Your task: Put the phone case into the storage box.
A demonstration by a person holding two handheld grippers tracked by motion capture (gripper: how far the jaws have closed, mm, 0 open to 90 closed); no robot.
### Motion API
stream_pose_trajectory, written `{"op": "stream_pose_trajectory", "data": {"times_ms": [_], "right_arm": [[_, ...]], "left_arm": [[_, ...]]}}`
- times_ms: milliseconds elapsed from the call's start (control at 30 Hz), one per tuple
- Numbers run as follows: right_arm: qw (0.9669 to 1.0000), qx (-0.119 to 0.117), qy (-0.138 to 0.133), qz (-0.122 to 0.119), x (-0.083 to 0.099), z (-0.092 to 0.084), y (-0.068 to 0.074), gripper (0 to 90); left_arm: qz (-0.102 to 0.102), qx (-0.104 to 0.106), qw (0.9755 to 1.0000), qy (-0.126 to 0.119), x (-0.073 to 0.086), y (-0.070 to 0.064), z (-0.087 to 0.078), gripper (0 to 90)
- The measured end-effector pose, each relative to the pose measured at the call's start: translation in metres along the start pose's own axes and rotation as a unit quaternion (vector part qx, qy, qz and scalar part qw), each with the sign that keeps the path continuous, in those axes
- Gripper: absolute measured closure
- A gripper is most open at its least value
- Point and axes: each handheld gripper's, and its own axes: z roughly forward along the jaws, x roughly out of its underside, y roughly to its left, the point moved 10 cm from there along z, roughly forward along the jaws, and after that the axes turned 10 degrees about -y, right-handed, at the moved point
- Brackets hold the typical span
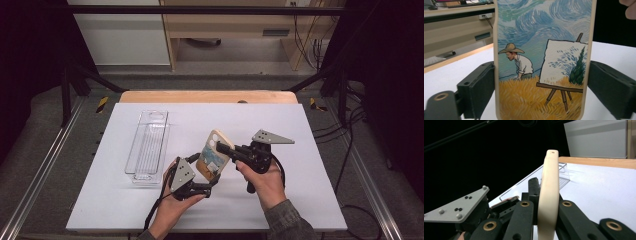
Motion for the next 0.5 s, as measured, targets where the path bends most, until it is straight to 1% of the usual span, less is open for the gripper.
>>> {"op": "stream_pose_trajectory", "data": {"times_ms": [67, 233, 300, 500], "right_arm": [[1.0000, -0.001, 0.002, -0.008, 0.000, 0.001, 0.002, 86.5], [0.9989, 0.002, 0.014, -0.044, 0.003, 0.005, 0.007, 86.4], [0.9986, 0.000, 0.017, -0.049, 0.005, 0.006, 0.009, 86.4], [0.9978, -0.001, 0.030, -0.060, 0.013, 0.010, 0.011, 86.3]], "left_arm": [[-0.003, -0.001, 1.0000, -0.005, -0.001, 0.000, 0.000, 6.7], [-0.010, -0.002, 0.9998, -0.016, -0.005, -0.001, 0.000, 4.1], [-0.015, -0.004, 0.9997, -0.020, -0.007, 0.001, -0.001, 3.9], [-0.017, -0.010, 0.9995, -0.026, -0.011, 0.005, -0.003, 3.8]]}}
